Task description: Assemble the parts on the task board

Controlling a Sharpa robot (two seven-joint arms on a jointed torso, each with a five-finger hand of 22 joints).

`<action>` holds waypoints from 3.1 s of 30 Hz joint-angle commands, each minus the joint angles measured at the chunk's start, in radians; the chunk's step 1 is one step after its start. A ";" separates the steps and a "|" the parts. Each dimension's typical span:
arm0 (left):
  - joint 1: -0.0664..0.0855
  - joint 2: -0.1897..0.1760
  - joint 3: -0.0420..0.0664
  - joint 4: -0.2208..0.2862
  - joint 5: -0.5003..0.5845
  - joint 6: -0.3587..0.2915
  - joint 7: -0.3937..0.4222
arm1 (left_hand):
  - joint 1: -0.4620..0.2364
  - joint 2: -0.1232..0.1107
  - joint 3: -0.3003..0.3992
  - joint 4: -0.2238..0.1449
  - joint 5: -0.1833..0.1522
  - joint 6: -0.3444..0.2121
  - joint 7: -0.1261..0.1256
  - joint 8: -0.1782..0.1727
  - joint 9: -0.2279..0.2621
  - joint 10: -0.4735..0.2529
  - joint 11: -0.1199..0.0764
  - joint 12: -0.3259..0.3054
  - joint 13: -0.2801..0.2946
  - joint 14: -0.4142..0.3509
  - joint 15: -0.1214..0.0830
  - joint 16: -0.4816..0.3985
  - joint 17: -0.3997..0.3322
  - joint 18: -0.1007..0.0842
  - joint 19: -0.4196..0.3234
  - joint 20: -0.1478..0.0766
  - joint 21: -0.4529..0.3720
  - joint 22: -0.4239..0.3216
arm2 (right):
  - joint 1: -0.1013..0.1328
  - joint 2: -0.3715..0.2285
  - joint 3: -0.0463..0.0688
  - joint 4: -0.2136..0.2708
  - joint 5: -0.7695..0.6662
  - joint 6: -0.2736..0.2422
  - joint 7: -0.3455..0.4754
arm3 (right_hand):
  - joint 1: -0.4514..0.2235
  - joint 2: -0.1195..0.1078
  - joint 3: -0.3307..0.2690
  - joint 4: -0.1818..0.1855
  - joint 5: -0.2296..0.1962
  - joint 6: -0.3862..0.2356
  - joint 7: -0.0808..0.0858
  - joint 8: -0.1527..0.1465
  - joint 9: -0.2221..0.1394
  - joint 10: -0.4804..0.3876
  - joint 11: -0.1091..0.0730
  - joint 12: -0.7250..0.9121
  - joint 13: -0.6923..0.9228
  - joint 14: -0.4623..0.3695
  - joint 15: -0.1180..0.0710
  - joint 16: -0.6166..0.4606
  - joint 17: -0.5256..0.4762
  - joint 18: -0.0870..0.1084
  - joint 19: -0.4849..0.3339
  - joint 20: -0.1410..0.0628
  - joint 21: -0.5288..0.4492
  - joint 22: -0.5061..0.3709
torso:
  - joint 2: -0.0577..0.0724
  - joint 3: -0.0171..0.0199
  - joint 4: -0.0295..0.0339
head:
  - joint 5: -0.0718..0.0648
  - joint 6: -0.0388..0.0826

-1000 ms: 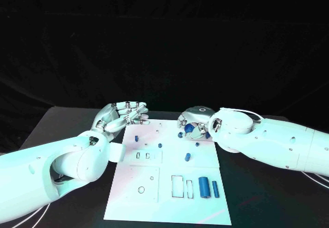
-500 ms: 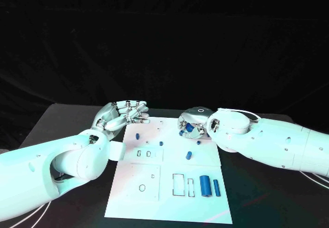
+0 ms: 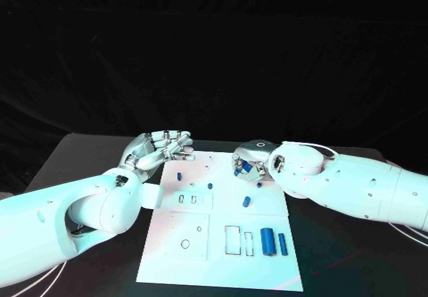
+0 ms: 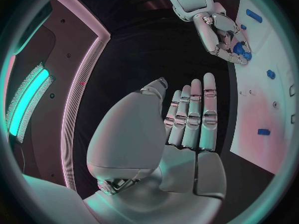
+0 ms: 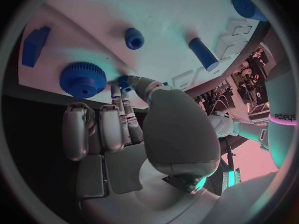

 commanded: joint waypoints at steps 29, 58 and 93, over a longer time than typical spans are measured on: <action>0.004 0.001 0.001 -0.003 0.006 0.027 0.000 | -0.015 -0.005 0.003 0.002 -0.006 -0.007 0.009 -0.010 -0.004 -0.006 0.008 -0.014 0.000 0.002 0.007 -0.007 0.005 0.012 0.008 -0.001 0.004 -0.003 | 0.006 0.049 0.011 -0.009 0.022 -0.233 -0.022 | -0.011 0.055 0.030 0.009 -0.075 0.043 -0.028 0.048 0.046 0.066 -0.023 0.029 0.008 0.035 -0.016 0.030 0.023 -0.022 0.033 -0.016 0.045 0.068 | 0.007 -0.0043 0.0073 | -0.017 0.011; 0.005 0.010 0.001 -0.006 0.006 0.029 -0.002 | -0.016 -0.005 0.002 0.002 -0.006 -0.007 0.009 -0.011 -0.004 -0.006 0.009 -0.016 0.000 0.001 0.007 -0.008 0.006 0.012 0.007 -0.001 0.003 -0.004 | -0.007 0.200 0.010 -0.183 0.024 -0.236 -0.004 | -0.007 0.057 0.036 0.004 -0.073 0.039 -0.026 0.049 0.050 0.063 -0.022 0.026 0.007 0.036 -0.016 0.033 0.026 -0.022 0.033 -0.016 0.046 0.069 | 0.008 -0.0022 0.0058 | 0.001 0.005; 0.008 0.015 0.001 -0.012 0.006 0.034 -0.009 | -0.016 -0.005 0.003 0.001 -0.006 -0.007 0.009 -0.012 -0.004 -0.006 0.009 -0.018 0.000 0.000 0.008 -0.010 0.007 0.012 0.007 0.000 0.002 -0.005 | -0.020 0.261 0.004 -0.268 0.031 -0.196 -0.017 | -0.042 0.027 0.033 0.014 -0.090 -0.043 0.008 0.011 0.052 -0.017 0.008 -0.015 -0.008 0.023 0.009 0.017 -0.011 -0.006 -0.021 0.002 0.000 -0.001 | 0.009 -0.0034 0.0070 | 0.003 0.004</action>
